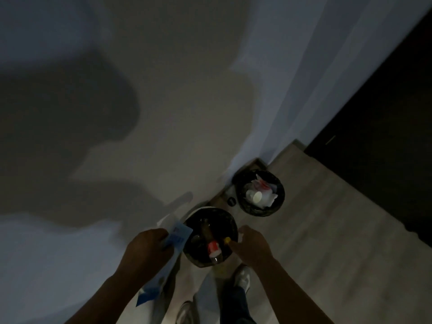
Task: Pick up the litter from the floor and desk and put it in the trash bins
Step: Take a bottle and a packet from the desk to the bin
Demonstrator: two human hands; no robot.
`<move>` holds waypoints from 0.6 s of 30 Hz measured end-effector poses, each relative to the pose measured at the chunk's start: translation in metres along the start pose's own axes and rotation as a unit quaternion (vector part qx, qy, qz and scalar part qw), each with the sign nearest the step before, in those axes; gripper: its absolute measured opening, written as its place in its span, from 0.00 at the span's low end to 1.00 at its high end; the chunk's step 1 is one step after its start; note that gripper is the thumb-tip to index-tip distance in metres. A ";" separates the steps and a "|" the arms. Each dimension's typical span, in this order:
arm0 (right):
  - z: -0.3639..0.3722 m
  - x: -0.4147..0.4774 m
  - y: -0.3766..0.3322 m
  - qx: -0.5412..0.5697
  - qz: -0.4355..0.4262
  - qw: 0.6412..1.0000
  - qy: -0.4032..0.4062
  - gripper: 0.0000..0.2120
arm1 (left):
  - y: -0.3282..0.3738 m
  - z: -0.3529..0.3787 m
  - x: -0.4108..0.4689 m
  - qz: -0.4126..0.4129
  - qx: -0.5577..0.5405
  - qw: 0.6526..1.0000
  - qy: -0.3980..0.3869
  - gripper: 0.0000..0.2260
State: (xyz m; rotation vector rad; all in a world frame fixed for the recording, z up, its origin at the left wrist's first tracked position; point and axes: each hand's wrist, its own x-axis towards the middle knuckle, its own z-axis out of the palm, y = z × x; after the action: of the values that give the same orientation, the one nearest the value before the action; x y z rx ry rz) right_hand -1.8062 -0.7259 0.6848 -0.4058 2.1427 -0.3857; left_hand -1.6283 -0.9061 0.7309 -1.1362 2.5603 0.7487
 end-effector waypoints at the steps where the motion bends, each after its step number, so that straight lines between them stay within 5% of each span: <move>1: -0.010 0.004 0.011 0.005 0.004 1.000 0.001 0.26 | 0.014 0.003 0.008 0.011 0.002 1.000 -0.006 0.10; 9: -0.090 0.027 0.102 0.028 0.052 0.998 0.020 0.27 | 0.121 0.059 0.082 0.052 0.011 0.996 -0.067 0.17; 14: -0.119 0.042 0.149 0.055 0.097 0.993 0.032 0.25 | 0.177 0.095 0.133 0.108 0.033 0.985 -0.130 0.08; 16: -0.126 0.052 0.165 0.064 0.114 0.991 0.028 0.25 | 0.199 0.108 0.157 0.173 -0.001 0.981 -0.092 0.14; 18: -0.131 0.064 0.181 0.071 0.127 0.989 0.024 0.25 | 0.218 0.120 0.181 0.170 -0.047 0.972 -0.155 0.14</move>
State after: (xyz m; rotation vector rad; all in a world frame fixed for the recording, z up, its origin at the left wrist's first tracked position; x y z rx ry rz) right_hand -1.9750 -0.5741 0.6352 -0.0411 2.1640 -0.4017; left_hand -1.9094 -0.8296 0.6332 -0.5480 2.4924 1.0423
